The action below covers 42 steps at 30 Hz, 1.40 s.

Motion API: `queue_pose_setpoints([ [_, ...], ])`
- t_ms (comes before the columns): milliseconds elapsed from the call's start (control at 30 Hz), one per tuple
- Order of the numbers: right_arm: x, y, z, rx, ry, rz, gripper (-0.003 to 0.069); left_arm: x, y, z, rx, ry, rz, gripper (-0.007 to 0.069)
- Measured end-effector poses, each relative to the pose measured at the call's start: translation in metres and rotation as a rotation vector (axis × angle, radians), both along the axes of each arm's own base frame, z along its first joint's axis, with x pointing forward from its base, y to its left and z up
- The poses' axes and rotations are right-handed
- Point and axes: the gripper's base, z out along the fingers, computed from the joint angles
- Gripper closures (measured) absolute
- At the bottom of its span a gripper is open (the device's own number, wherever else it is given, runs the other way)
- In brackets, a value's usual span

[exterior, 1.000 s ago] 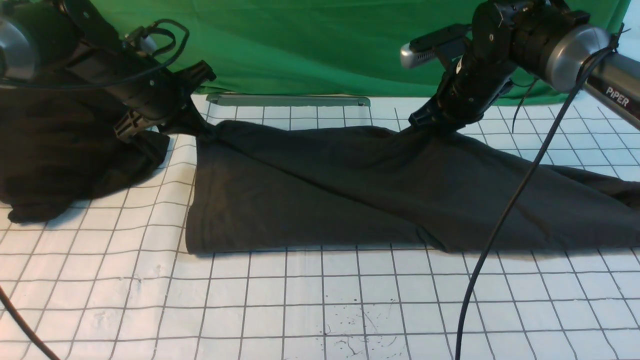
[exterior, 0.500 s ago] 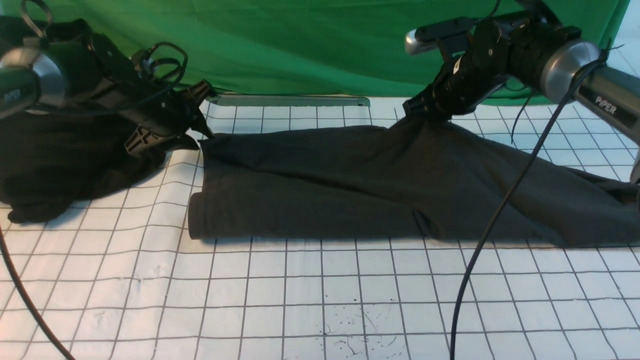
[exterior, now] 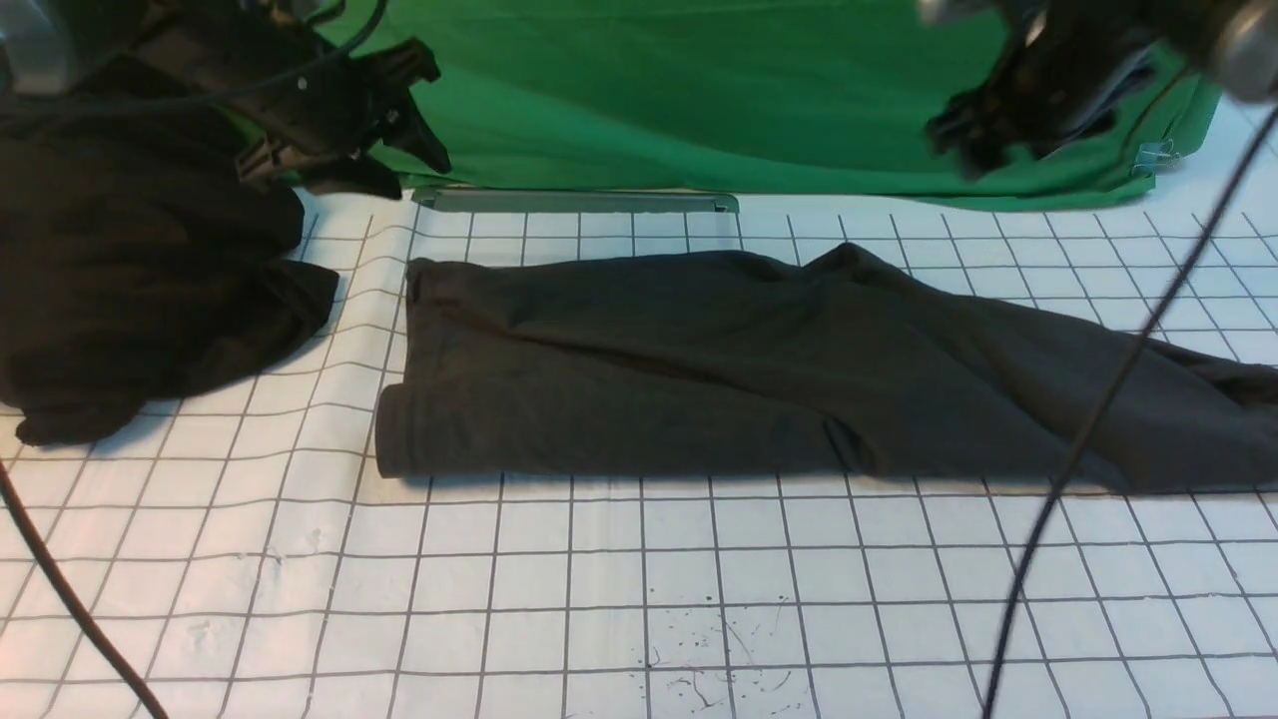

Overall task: Fold a long-sleeved shirt over a white checkered tablecloth.
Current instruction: 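Pull the folded dark garment lengthwise by its ends to straighten it flat on the table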

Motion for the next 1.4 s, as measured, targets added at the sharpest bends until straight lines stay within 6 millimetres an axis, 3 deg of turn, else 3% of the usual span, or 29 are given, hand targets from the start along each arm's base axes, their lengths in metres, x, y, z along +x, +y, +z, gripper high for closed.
queue_pose_setpoints([
  [33, -0.002, -0.003, 0.005, -0.004, 0.002, -0.002, 0.0379, -0.001, -0.001, 0.000, 0.001, 0.004, -0.007, 0.0354],
  [67, -0.010, -0.018, 0.022, -0.010, 0.002, -0.022, 0.0545, -0.008, -0.008, -0.007, 0.018, 0.083, -0.079, 0.0462],
  [133, -0.015, -0.027, 0.032, -0.006, -0.008, -0.042, 0.0593, -0.014, -0.013, -0.014, 0.035, 0.139, -0.130, 0.0514],
  [233, -0.032, -0.051, 0.050, 0.006, -0.011, -0.090, 0.0654, -0.019, -0.032, -0.040, 0.060, 0.244, -0.238, 0.0613],
  [400, -0.063, -0.067, 0.050, 0.001, 0.059, -0.123, 0.0662, -0.010, -0.054, -0.076, 0.068, 0.258, -0.264, 0.0627],
  [433, -0.077, -0.071, 0.045, -0.002, 0.103, -0.131, 0.0662, -0.005, -0.058, -0.090, 0.058, 0.247, -0.248, 0.0628],
  [567, -0.103, -0.074, 0.032, -0.006, 0.180, -0.137, 0.0662, 0.007, -0.062, -0.118, 0.017, 0.229, -0.197, 0.0628],
  [733, -0.114, -0.076, 0.025, 0.000, 0.213, -0.158, 0.0664, 0.022, -0.061, -0.124, -0.018, 0.119, -0.101, 0.0628],
  [900, -0.115, -0.084, 0.026, 0.010, 0.218, -0.180, 0.0664, 0.047, -0.048, -0.108, -0.104, -0.033, 0.030, 0.0627],
  [1067, -0.117, -0.123, 0.023, 0.043, 0.217, -0.285, 0.0657, 0.056, -0.032, -0.040, -0.165, -0.103, -0.045, 0.0627],
  [1167, -0.117, -0.136, 0.019, 0.066, 0.203, -0.319, 0.0631, 0.050, -0.032, -0.023, -0.161, -0.081, -0.114, 0.0627],
  [1200, -0.116, -0.143, 0.012, 0.096, 0.183, -0.332, 0.0590, 0.043, -0.031, -0.009, -0.140, -0.053, -0.182, 0.0627],
  [1333, -0.108, -0.152, -0.012, 0.158, 0.170, -0.327, 0.0488, 0.039, -0.031, 0.003, -0.105, -0.058, -0.223, 0.0627],
  [1400, -0.093, -0.156, -0.044, 0.180, 0.197, -0.329, 0.0398, 0.037, -0.034, 0.005, -0.096, -0.059, -0.235, 0.0627],
])
